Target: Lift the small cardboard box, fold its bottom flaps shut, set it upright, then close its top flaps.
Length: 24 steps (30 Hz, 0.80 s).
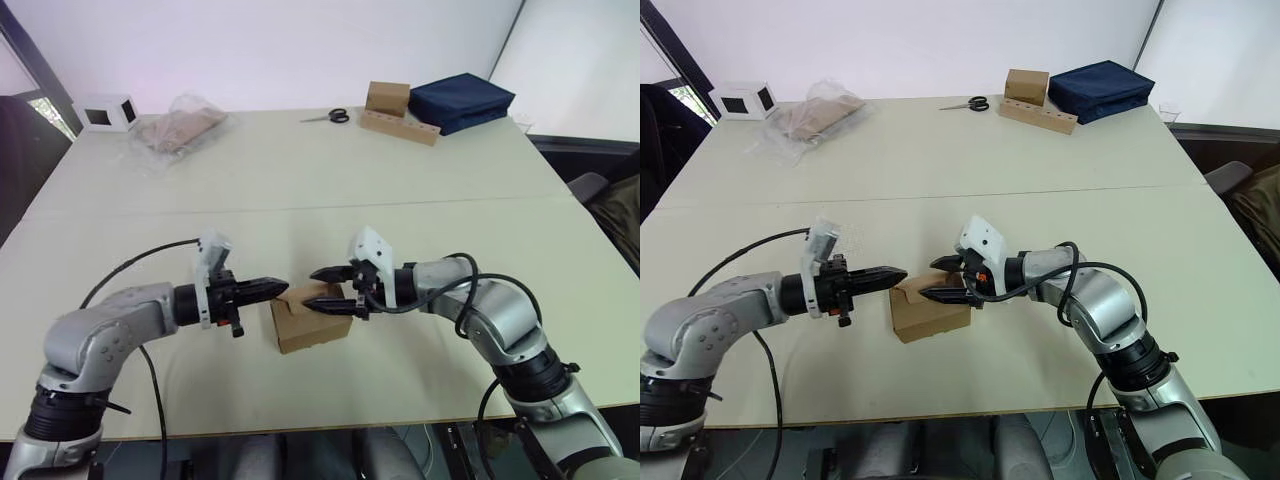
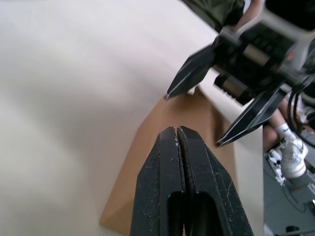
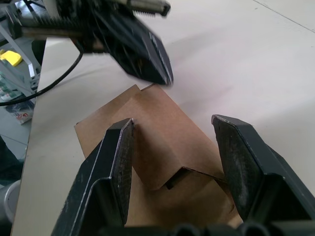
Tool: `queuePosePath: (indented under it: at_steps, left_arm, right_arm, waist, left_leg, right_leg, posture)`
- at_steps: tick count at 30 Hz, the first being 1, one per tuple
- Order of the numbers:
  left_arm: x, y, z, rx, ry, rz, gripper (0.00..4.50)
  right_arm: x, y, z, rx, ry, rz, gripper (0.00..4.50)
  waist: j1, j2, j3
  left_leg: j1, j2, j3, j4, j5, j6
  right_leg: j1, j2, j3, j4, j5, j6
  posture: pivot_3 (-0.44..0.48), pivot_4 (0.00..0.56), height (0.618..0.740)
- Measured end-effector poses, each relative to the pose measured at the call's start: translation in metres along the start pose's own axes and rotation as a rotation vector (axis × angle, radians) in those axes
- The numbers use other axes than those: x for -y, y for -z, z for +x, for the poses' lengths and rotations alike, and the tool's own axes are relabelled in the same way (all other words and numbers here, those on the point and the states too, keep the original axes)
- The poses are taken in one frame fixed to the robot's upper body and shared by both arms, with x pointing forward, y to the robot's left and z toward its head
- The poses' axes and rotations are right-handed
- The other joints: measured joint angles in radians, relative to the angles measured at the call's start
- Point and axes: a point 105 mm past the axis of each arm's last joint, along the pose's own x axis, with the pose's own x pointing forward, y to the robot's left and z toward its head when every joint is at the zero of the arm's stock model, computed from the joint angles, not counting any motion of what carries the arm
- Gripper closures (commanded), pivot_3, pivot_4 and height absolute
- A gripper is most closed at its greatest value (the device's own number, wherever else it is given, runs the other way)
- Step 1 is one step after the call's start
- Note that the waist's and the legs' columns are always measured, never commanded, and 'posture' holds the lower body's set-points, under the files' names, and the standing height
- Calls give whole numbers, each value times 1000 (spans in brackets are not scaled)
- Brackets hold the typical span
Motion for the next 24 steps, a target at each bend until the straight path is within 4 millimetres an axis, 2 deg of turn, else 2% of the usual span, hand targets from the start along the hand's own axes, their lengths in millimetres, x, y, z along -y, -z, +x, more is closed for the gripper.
queuePosePath:
  at_steps: [9, 13, 24]
  left_arm:
    - [-1, 5, 2, -20, -8, 15, 4500]
    - [-2, 5, 2, -20, -14, 19, 4500]
    - [-2, 5, 3, -16, -15, 18, 4500]
  right_arm:
    - [-2, -8, -6, 16, -1, -15, 1894]
    - [-4, -3, -10, -44, -7, -72, 1894]
    - [-3, 5, -2, -93, 10, -176, 1894]
  waist:
    - [1, 0, 0]
    - [1, 0, 0]
    - [1, 0, 0]
  left_leg:
    - [0, 0, 0, 0, 0, 0]
    - [0, 0, 0, 0, 0, 0]
    - [0, 0, 0, 0, 0, 0]
  right_leg:
    - [0, 0, 0, 0, 0, 0]
    - [0, 0, 0, 0, 0, 0]
    - [0, 0, 0, 0, 0, 0]
  posture:
    - [0, 150, 740]
    - [0, 150, 740]
    - [0, 150, 740]
